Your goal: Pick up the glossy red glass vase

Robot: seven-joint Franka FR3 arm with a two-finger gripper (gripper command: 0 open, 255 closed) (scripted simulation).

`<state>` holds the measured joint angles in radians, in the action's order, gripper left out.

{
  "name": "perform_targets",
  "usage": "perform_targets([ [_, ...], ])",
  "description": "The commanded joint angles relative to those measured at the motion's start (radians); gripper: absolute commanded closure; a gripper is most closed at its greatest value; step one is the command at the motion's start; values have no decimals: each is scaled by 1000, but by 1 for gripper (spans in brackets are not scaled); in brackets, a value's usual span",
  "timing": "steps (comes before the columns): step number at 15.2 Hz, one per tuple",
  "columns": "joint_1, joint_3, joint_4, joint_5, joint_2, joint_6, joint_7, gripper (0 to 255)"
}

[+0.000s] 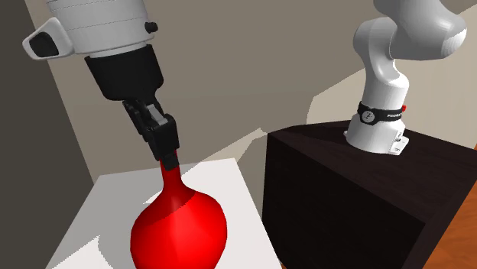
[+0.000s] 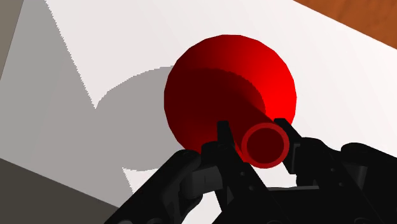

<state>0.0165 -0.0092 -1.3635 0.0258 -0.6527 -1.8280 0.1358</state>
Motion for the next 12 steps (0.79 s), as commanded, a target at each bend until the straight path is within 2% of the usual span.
perform_targets([
  [1,0,0,-1,0,-1,0,0,255],
  [12,0,0,66,0,35,102,3,255],
])
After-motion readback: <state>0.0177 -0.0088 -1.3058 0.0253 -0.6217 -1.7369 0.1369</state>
